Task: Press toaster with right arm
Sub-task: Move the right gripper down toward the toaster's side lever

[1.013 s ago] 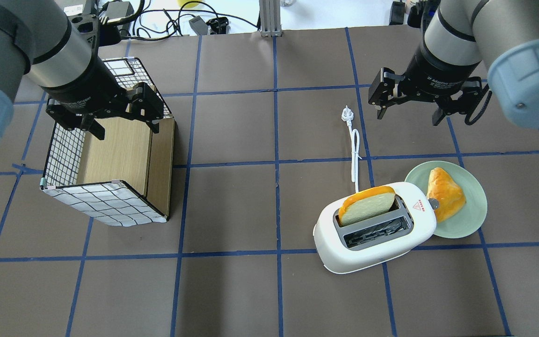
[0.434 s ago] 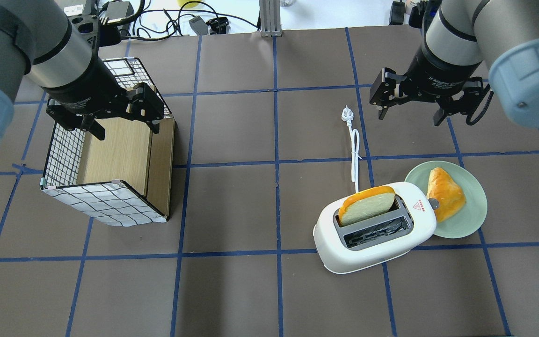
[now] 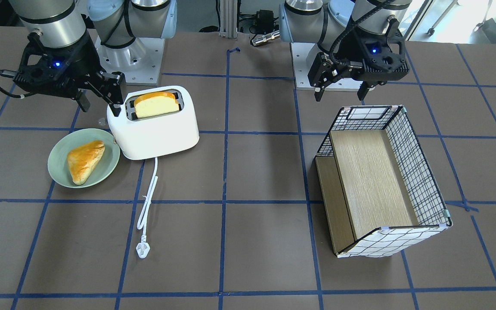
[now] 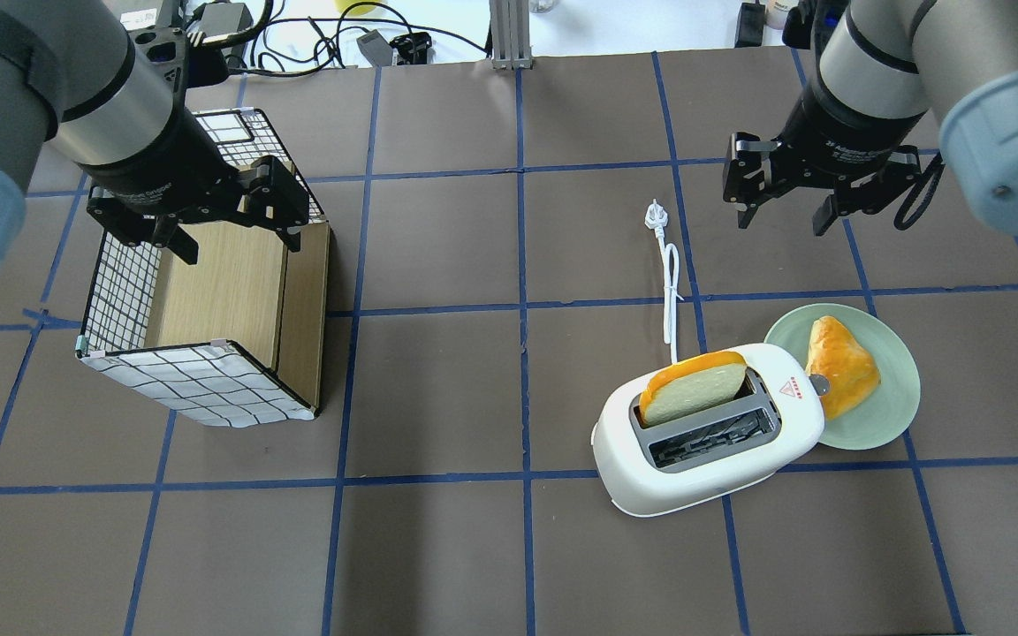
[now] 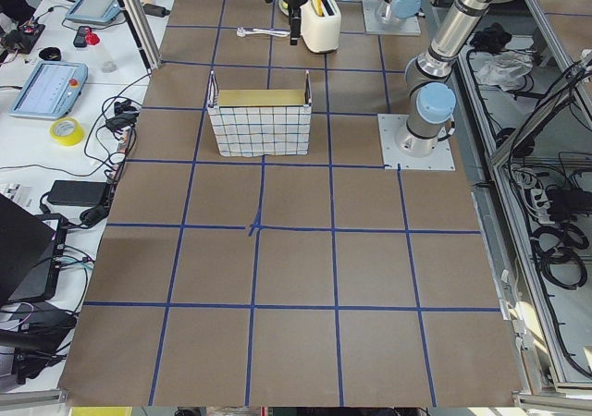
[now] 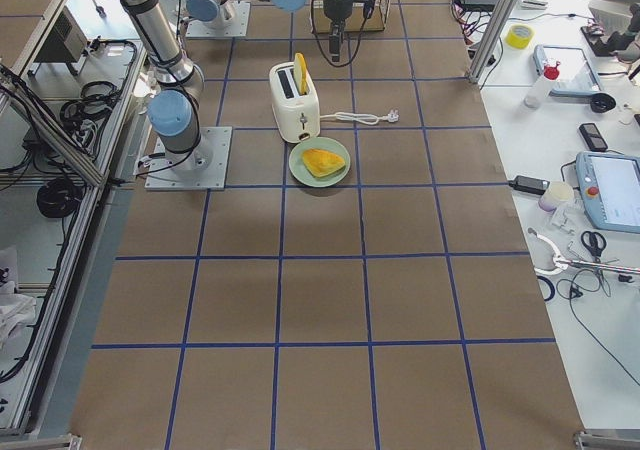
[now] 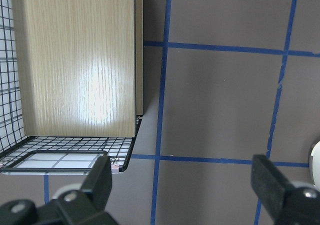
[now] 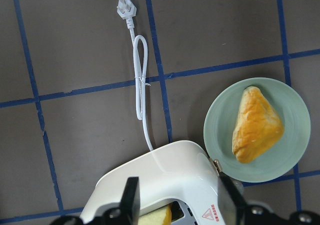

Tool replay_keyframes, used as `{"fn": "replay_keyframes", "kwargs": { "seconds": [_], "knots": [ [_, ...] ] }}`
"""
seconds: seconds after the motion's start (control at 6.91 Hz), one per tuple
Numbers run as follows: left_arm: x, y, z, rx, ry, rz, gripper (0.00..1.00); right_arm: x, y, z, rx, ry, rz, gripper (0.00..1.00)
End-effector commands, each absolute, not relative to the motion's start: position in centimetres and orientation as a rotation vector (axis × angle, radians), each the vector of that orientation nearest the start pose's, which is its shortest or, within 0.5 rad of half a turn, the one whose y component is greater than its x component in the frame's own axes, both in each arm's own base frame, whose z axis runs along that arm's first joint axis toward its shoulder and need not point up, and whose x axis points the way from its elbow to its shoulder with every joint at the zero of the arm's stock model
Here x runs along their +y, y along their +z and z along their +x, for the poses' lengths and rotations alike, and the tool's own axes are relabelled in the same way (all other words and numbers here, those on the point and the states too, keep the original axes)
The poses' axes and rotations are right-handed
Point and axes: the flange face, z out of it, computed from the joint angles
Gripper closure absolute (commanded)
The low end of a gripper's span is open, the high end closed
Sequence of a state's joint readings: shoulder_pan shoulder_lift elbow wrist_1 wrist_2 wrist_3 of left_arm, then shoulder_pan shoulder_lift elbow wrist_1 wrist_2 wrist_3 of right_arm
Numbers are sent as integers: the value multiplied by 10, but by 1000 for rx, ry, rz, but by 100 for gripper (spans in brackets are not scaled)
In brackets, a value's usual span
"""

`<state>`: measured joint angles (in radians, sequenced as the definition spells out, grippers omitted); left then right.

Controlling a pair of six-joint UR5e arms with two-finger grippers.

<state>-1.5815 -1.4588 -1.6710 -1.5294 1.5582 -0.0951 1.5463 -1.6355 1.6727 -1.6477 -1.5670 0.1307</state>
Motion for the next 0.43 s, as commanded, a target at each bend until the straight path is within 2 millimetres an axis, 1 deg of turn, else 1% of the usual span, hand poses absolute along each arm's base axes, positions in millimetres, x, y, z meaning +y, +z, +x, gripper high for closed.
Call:
{"fn": "replay_keyframes", "kwargs": {
  "seconds": [0.0,0.14,0.29],
  "knots": [
    [-448,495,-139,3153,-81,-133,0,-473,476,104,3126,-38,250,100],
    [-448,496,-139,3153,-84,-133,0,-475,475,98,3132,-36,188,100],
    [-448,496,-139,3154,-84,-133,0,-479,472,70,3132,-25,164,100]
  ]
}}
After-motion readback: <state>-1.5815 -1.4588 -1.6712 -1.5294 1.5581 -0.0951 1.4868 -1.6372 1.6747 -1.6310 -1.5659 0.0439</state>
